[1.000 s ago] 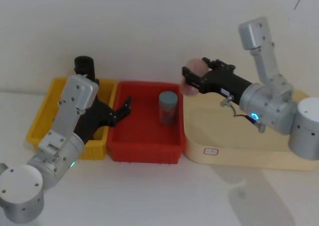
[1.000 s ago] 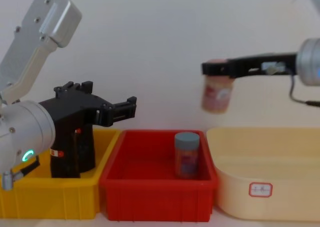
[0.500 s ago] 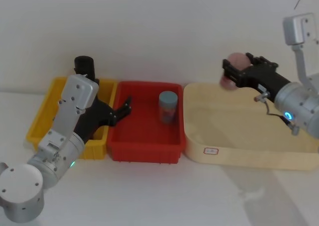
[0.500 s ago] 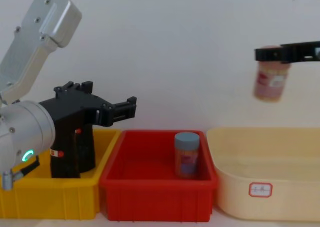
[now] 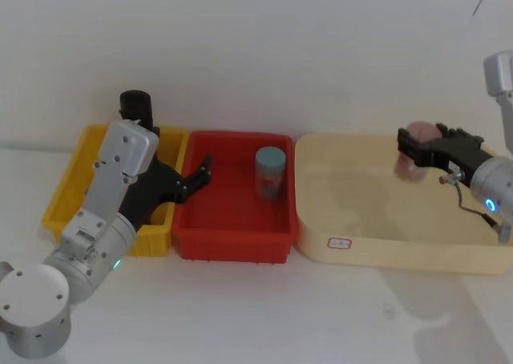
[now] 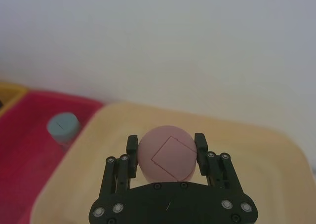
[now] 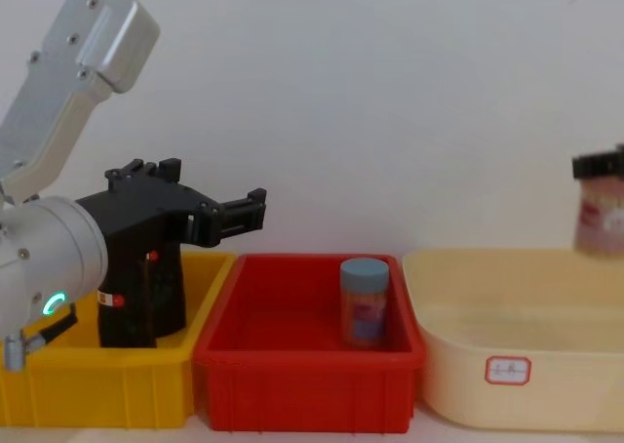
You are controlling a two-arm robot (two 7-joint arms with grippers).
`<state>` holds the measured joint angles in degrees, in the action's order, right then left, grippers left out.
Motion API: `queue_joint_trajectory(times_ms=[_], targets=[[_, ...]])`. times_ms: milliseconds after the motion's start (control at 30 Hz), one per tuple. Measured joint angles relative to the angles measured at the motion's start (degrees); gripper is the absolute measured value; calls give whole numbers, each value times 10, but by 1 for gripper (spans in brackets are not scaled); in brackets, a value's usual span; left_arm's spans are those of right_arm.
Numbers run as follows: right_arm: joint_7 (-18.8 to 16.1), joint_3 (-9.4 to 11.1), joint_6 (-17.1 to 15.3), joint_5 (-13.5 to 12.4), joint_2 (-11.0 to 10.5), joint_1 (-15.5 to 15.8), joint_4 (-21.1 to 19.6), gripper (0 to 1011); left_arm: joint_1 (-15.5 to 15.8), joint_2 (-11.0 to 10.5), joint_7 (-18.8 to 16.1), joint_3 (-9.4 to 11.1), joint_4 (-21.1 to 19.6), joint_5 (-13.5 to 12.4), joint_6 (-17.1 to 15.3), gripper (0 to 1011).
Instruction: Pick up the garbage bag with the one hand and transfer it to the other hand.
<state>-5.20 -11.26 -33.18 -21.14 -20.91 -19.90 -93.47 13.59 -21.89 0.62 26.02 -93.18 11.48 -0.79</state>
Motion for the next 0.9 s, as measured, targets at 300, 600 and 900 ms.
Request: queue_joint_trajectory(times_ms=[300, 600, 900], targets=[[8, 4, -31, -2, 10, -11, 51, 665, 0, 0, 0, 0, 0, 0, 0, 1002], [6, 2, -26, 1, 19, -20, 85, 667, 0, 0, 0, 0, 0, 0, 0, 1001], [1, 2, -17, 4, 24, -24, 99, 928, 0, 0, 0, 0, 0, 0, 0, 1001]])
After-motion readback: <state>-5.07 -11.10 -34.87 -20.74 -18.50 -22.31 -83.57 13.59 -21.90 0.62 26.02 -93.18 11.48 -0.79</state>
